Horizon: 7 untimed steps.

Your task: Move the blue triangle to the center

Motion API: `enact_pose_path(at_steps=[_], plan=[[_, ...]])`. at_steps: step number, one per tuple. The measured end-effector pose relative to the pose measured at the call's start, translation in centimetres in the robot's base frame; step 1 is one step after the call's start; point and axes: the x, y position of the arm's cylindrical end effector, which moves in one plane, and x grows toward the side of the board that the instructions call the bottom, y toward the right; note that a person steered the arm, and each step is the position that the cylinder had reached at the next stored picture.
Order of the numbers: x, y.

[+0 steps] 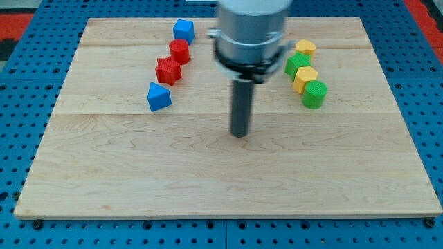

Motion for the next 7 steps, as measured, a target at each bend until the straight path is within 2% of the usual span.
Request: enact_pose_path(at_steps=[2, 3, 4, 5, 7], plan=[[-2.5, -15.7], [-5.2, -18.4], [-5.7, -15.4], [-5.7, -9.3], [-7.5, -10.0]])
